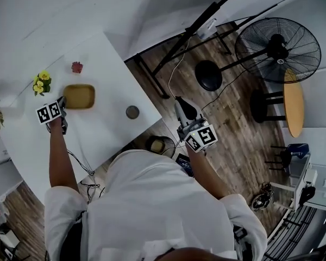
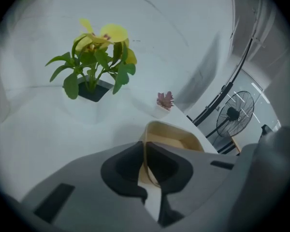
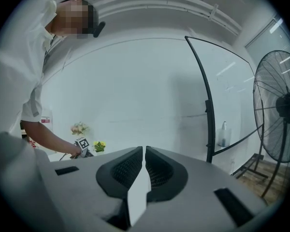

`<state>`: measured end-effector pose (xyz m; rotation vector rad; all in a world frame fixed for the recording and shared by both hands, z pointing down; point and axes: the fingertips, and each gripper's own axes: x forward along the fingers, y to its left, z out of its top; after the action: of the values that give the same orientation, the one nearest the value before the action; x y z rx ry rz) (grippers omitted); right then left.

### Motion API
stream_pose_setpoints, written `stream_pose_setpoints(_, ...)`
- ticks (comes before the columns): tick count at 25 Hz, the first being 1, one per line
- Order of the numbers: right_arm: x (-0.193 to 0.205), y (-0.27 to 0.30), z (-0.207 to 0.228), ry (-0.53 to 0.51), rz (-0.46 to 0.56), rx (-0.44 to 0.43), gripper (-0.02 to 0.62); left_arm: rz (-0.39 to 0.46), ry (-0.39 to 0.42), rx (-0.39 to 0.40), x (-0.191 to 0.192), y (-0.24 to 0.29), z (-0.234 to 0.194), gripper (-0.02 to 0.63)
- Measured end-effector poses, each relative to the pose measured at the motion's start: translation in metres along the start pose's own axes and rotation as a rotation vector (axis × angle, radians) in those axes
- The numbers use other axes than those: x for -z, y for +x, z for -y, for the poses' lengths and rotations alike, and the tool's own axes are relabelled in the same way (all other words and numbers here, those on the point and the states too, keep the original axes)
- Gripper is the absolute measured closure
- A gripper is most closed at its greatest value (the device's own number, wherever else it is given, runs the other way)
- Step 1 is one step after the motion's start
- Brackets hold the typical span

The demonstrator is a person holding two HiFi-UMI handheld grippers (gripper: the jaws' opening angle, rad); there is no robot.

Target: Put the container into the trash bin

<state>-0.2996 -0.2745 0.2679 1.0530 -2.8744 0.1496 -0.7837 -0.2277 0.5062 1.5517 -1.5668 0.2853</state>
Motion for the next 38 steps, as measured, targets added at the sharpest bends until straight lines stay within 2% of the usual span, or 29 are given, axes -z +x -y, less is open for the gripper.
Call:
stream_pose_setpoints(3, -0.001, -0.012, 0.011, -0.005, -0.007, 0.017, 0.554, 0.006, -0.012, 0.019, -0.001, -0.003, 0.01, 0.58)
stream_pose_setpoints(9, -0.005, -0.04, 0.031, -0.01, 0.019, 0.096, 0.554, 0.044, 0.002, 0.134, -0.016, -0.005, 0.059, 0.583)
stream_pose_setpoints(17, -0.021, -0.092, 0.062, 0.007, 0.124, 0.198, 0.554, 0.108, 0.123, 0.263, -0.057, -0.014, 0.165, 0.583)
stream_pose_setpoints(25, -0.04, -0.187, 0.086, -0.003, 0.211, 0.302, 0.554, 0.177, 0.271, 0.399, -0.076, -0.06, 0.291, 0.584)
stream_pose_setpoints(30, -0.037, -0.252, 0.094, -0.026, 0.229, 0.38, 0.554, 0.18, 0.361, 0.47, -0.063, -0.073, 0.368, 0.584)
stream_pose_setpoints(33, -0.039, -0.292, 0.093, -0.065, 0.233, 0.421, 0.554, 0.174, 0.381, 0.515, -0.05, -0.075, 0.404, 0.584)
stream_pose_setpoints(38, -0.035, -0.358, 0.098, -0.06, 0.245, 0.495, 0.554, 0.141, 0.418, 0.575, -0.019, -0.074, 0.462, 0.586)
